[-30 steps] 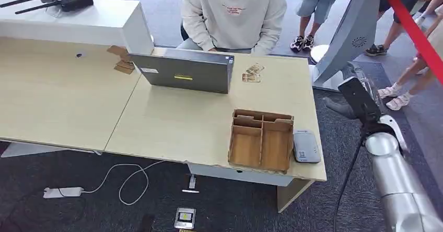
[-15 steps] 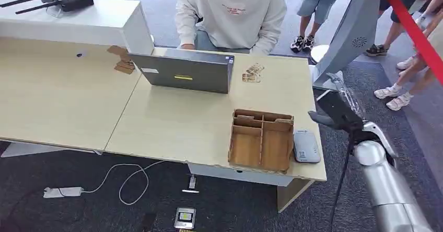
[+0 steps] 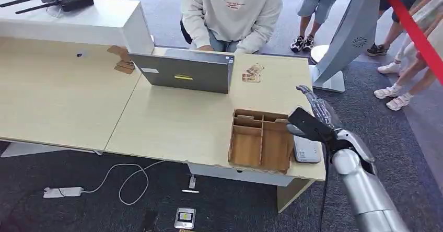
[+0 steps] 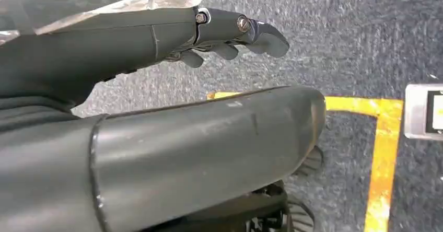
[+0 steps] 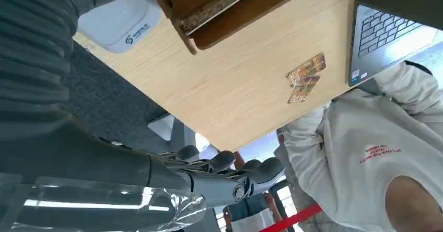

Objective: Pass the card to the sensor for recognition and then transmit it.

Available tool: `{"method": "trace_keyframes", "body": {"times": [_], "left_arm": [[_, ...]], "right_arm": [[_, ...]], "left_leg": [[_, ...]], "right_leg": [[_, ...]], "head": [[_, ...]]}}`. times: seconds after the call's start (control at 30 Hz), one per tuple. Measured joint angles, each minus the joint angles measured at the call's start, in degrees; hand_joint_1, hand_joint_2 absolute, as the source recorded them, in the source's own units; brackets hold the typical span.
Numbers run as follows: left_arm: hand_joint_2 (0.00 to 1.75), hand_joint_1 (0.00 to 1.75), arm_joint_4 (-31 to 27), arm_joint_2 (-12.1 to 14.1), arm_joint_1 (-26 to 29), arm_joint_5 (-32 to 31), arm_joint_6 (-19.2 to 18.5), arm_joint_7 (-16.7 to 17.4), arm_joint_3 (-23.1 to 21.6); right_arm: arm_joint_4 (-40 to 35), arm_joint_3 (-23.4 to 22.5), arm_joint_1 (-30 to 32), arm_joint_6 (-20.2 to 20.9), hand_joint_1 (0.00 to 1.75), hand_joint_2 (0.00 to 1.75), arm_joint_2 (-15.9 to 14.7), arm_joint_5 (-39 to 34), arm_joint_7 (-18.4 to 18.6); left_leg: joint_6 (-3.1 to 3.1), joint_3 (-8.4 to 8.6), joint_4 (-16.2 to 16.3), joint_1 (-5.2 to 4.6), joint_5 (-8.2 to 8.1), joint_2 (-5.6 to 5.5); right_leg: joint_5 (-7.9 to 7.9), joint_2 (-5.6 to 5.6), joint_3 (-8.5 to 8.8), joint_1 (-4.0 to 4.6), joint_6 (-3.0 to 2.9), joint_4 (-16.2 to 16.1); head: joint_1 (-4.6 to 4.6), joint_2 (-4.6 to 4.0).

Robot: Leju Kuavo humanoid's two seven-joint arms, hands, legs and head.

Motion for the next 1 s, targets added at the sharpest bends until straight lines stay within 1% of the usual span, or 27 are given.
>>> {"method": "trace_keyframes", "body": {"times": [0.13,0.37,0.4,0.47,0.57,0.73,1.0], "left_arm": [[0.0,0.0,0.0,-0.5,-0.2,0.9,0.2,-0.1,0.0],[0.0,0.0,0.0,-1.1,-0.3,0.2,2.3,0.3,0.0],[0.0,0.0,0.0,-1.1,-0.3,0.3,2.1,0.3,0.0],[0.0,0.0,0.0,-1.2,-0.3,0.5,1.1,0.0,0.0],[0.0,0.0,0.0,-1.3,-0.4,0.5,1.1,0.0,0.0],[0.0,0.0,0.0,-1.7,-0.7,0.3,1.4,0.2,0.0],[0.0,0.0,0.0,-2.0,-0.9,-0.2,1.8,0.5,0.0]], "right_arm": [[0.1,0.7,0.0,-0.4,0.0,1.75,0.6,0.4,-0.6],[0.1,1.2,-0.1,-0.5,0.0,1.75,1.0,0.6,-0.5],[0.1,1.3,-0.1,-0.7,0.0,1.75,1.0,0.7,-0.5],[0.1,1.4,-0.1,-1.4,0.0,1.75,1.0,1.0,-0.5],[0.1,1.6,-0.1,-2.9,0.0,1.75,1.1,1.9,-0.5],[0.2,1.9,-0.3,-5.6,0.0,1.75,1.4,4.1,-0.4],[0.4,2.2,0.1,-7.8,0.0,1.75,1.4,6.6,-0.4]], "left_leg": [[0.0,0.0,0.0,0.0,0.0,-0.02],[0.0,0.0,0.0,0.0,0.0,-0.01],[0.0,0.01,0.0,-0.01,0.0,-0.01],[0.0,0.0,0.0,0.0,0.0,0.0],[0.0,0.0,0.0,-0.01,0.0,0.0],[0.0,0.01,0.0,0.0,0.0,0.0],[0.0,0.01,0.0,0.0,0.0,0.0]], "right_leg": [[0.0,0.0,0.01,-0.01,0.0,0.0],[0.0,0.0,0.0,-0.01,0.0,0.0],[0.0,0.0,0.0,-0.01,0.0,0.0],[0.0,0.0,0.0,0.0,0.0,0.0],[0.0,0.0,0.0,0.0,0.0,0.0],[0.0,0.0,0.01,0.0,0.0,0.0],[0.0,0.0,0.0,-0.01,0.0,0.0]], "head": [[0.0,0.0],[0.0,0.0],[0.0,0.0],[0.0,0.0],[0.02,0.0],[0.0,0.0],[0.0,0.0]]}}
